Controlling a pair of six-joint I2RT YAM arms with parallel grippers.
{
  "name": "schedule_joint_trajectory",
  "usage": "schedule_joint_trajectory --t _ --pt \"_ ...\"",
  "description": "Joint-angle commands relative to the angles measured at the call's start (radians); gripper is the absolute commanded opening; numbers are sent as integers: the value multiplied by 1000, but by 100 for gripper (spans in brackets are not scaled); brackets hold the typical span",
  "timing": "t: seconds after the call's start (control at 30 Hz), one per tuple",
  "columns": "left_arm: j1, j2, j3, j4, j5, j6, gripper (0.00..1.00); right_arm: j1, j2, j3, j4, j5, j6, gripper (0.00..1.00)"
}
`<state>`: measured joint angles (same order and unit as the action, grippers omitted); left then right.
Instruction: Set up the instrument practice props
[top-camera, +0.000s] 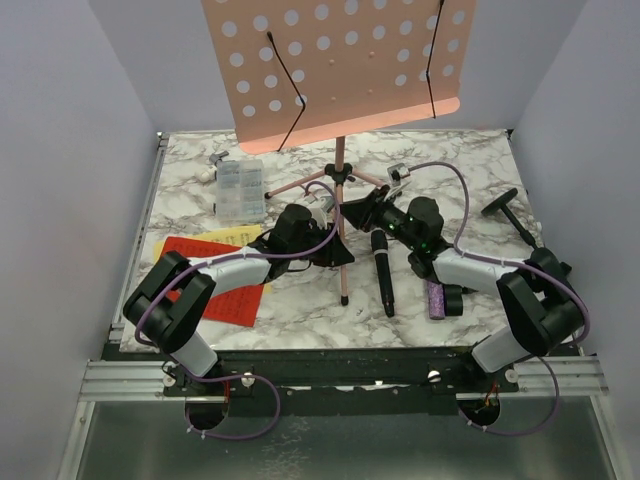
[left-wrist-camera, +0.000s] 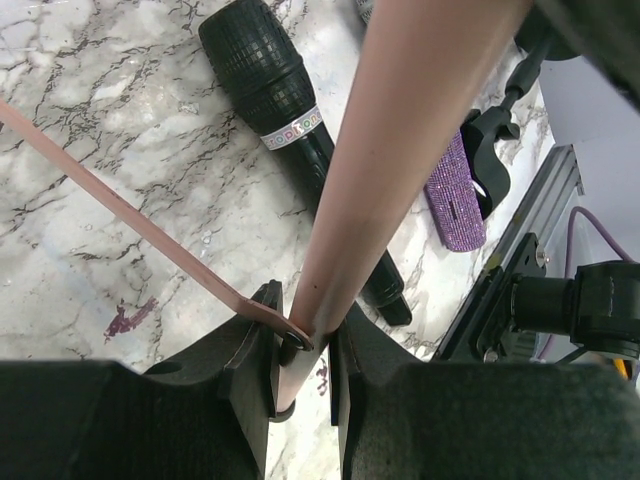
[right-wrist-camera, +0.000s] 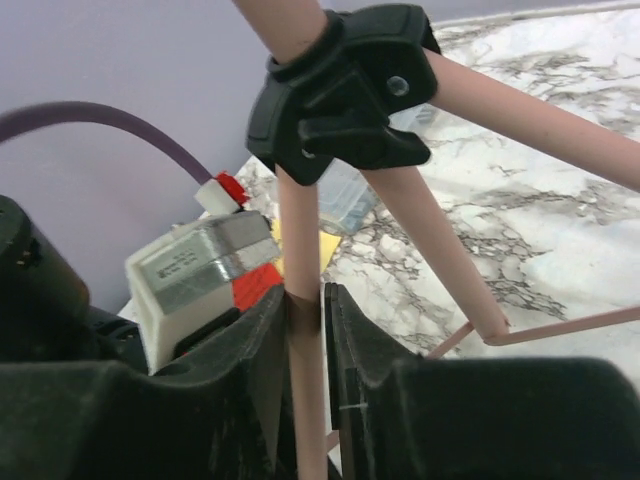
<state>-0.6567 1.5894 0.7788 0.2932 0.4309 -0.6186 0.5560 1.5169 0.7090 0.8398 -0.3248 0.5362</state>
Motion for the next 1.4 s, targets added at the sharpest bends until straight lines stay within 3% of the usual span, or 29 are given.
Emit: schedule_joint_trajectory --t 0.0,0.1,0.27,0.33,0.37,0.53,0.7,0.8,1.0,1.03,1.17,1.23,1.37 --pt "2 3 -49 -213 -60 16 18 21 34 -26 115 74 7 25" --pt "2 -23 -52 -223 -55 13 26 36 40 -34 128 115 -13 25" --pt "14 -96 -65 -268 -77 -8 52 71 43 -36 99 229 -37 3" --pt "27 -153 -86 -285 -84 -33 93 93 57 -36 95 309 -35 1" --pt "38 -184 -97 -291 -79 -44 98 106 63 -32 91 344 -37 1" --pt "92 -411 -127 -390 -70 -84 99 205 115 -1 67 662 -57 0" --pt "137 -629 -97 -586 -181 -143 99 270 182 123 -176 1009 125 1" --pt "158 -694 -92 -678 -223 -193 99 281 224 173 -248 1080 217 0" --pt "208 -723 -57 -824 -341 -216 99 282 283 235 -261 1090 172 1" --pt "221 -712 -51 -842 -356 -219 99 283 277 230 -269 1078 167 3" --pt "285 -612 -23 -863 -340 -193 99 283 212 136 -144 928 18 33" --pt "315 -553 11 -906 -413 -199 99 283 168 92 -70 861 -61 46" --pt "369 -392 87 -1010 -566 -238 99 283 68 121 -256 772 -117 65"
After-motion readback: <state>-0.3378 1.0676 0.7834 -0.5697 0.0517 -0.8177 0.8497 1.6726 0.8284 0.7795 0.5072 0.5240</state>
